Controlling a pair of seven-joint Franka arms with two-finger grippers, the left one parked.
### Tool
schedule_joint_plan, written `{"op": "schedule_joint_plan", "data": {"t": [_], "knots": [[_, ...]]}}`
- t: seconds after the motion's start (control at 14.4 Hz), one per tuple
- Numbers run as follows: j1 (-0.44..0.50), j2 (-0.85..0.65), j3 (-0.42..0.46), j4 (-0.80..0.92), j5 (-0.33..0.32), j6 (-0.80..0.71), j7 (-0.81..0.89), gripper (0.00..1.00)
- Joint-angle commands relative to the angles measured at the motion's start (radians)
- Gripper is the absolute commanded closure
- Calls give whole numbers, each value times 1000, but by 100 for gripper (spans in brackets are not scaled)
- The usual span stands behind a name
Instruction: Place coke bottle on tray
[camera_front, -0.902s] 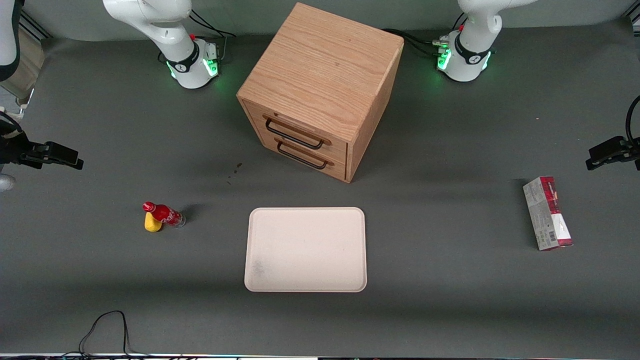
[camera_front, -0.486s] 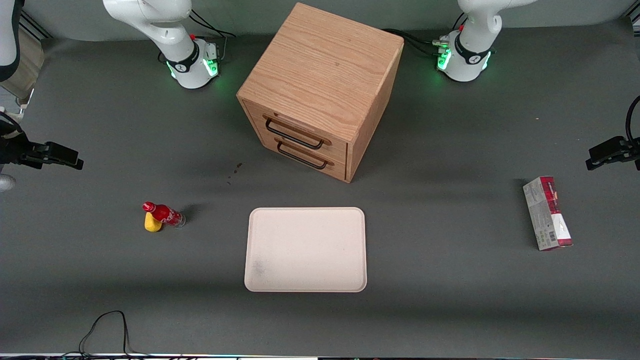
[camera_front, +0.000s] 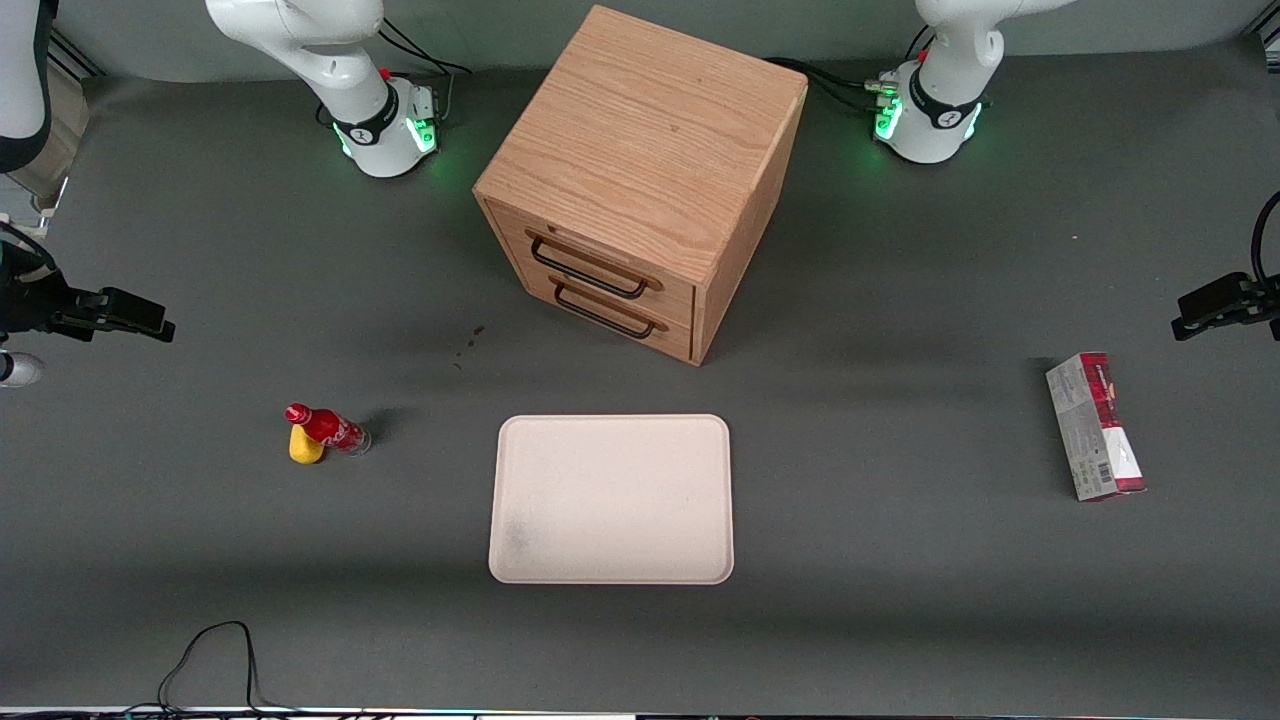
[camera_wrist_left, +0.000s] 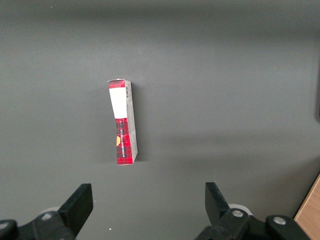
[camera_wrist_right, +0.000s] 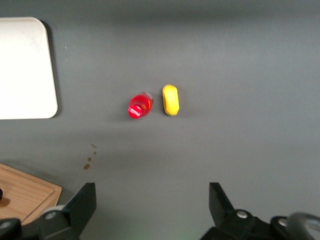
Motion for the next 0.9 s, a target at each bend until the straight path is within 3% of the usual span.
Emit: {"op": "schedule_joint_plan", "data": {"t": [0.0,0.55,0.83], "knots": [[44,-75,-6,-108,9,89,-5,0],[65,-59,-8,-122,10,115,-5,0],[65,-49,-8,-250,10,244,-5,0]]}}
